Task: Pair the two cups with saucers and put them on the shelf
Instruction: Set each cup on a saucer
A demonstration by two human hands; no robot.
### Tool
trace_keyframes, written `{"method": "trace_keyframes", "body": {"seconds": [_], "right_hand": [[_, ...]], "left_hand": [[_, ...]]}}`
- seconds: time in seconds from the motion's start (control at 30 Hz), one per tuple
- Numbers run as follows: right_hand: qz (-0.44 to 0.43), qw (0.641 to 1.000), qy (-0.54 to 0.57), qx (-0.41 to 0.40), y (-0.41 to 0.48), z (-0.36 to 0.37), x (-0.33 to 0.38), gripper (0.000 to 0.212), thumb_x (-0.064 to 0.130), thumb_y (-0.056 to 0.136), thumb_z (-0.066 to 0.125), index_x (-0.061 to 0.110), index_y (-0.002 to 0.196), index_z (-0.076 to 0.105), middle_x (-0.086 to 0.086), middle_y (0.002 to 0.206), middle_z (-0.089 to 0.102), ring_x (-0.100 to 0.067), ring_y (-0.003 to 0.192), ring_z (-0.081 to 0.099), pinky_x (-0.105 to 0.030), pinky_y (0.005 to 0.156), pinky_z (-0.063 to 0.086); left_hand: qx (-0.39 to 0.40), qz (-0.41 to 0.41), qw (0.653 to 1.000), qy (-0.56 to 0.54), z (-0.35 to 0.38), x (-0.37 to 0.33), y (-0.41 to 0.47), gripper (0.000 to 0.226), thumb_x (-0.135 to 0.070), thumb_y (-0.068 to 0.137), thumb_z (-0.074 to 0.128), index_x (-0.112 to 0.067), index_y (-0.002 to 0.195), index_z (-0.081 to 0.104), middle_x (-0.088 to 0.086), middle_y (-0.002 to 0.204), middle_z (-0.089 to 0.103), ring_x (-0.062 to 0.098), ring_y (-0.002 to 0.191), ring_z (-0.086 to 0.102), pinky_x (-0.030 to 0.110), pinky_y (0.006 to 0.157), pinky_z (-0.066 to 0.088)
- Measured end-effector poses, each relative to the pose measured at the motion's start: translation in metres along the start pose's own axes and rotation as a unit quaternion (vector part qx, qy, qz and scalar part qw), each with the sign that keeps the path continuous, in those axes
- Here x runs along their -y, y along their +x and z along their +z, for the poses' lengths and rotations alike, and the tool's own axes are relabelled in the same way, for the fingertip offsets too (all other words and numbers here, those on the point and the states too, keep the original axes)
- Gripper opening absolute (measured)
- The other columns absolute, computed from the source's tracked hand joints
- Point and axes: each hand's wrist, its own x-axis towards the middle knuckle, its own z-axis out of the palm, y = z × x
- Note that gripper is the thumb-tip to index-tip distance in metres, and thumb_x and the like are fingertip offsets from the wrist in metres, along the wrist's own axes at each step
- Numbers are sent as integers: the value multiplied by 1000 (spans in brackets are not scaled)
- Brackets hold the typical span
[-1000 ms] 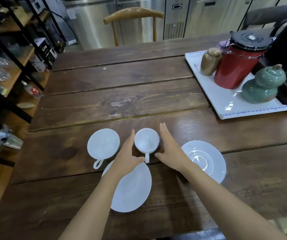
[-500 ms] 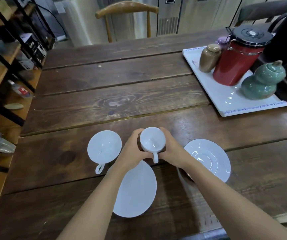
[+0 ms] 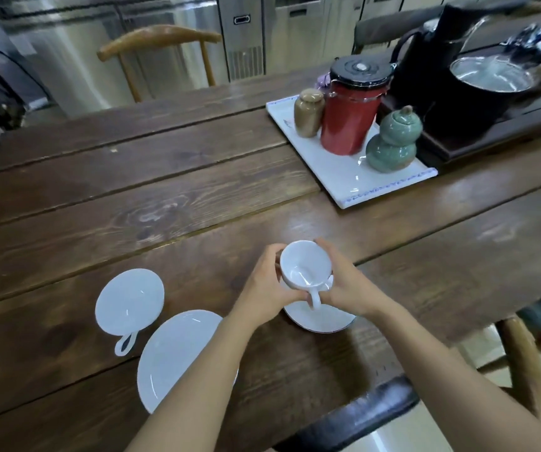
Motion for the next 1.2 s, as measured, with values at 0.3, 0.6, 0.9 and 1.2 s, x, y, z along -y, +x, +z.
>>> {"method": "trace_keyframes", "body": {"seconds": [0.3,0.6,0.9,1.2], "right_hand": [[13,1000,2,-12,-19,-8,-23,62,36,61,83,40,109,44,9,113,53,1,99,55,-17,82,45],[32,999,-5,-7,-26,-7,-19,67,28,63,81,61,106,43,20,118,54,9,107,51,-11,85,40],[124,984,-124,0,-10,-51,-9,73,-9,75,60,19,139,39,-11,139,47,-21,118,49,-28,86,41],[47,981,-184,48,46,36,48,67,2,82,64,14,141,36,-8,135,49,-12,105,47,-21,82,38]], "left_hand": [[15,-16,1000,18,33,6,-2,81,-31,57,88,-36,116,32,-15,115,45,7,103,48,24,82,45],[14,-36,999,10,42,8,-7,80,-29,58,88,-38,113,30,-15,115,46,10,108,48,25,82,43],[128,-74,975,166,-11,-7,-13,96,-31,71,78,-35,148,20,-4,160,0,19,147,4,42,115,19],[-69,-74,987,126,-126,21,-62,79,-38,81,70,-34,146,25,-6,156,25,16,139,30,34,104,38]]}}
